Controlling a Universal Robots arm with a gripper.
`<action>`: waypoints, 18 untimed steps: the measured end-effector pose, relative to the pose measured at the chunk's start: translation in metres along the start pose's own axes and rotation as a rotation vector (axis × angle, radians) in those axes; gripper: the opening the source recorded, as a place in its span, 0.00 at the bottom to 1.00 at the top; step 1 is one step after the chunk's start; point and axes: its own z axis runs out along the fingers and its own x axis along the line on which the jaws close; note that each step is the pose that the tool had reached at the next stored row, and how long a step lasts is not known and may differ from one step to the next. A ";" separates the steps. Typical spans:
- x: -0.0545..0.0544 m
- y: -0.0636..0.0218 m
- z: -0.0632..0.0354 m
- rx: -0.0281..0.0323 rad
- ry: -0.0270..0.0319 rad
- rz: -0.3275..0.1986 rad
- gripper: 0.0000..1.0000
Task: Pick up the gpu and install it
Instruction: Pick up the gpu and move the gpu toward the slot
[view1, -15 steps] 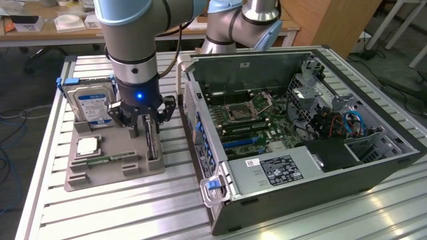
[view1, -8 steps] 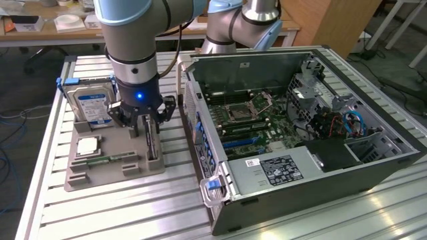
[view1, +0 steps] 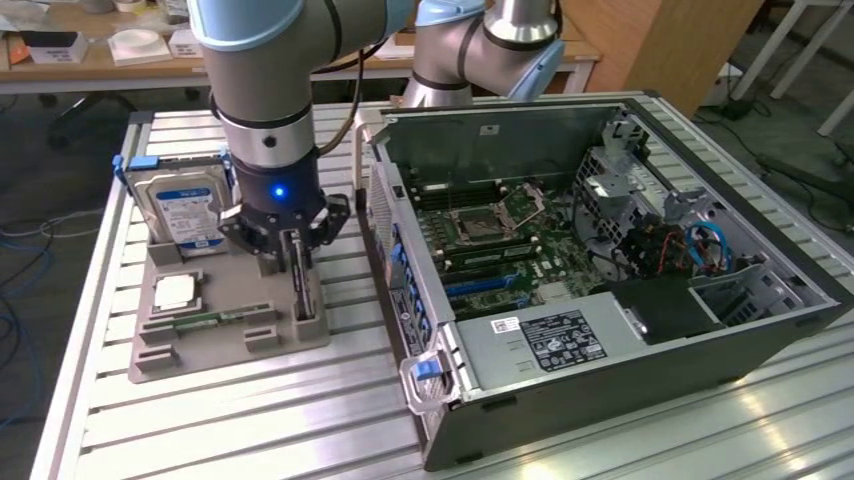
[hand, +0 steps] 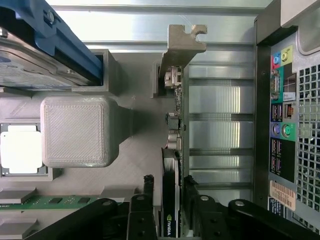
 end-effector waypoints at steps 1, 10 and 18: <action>0.000 0.0000 0.0000 0.0001 0.0000 0.000 0.33; 0.000 0.0000 0.0000 0.0001 0.0000 0.000 0.26; 0.000 0.0001 -0.0005 -0.0007 -0.0003 0.000 0.26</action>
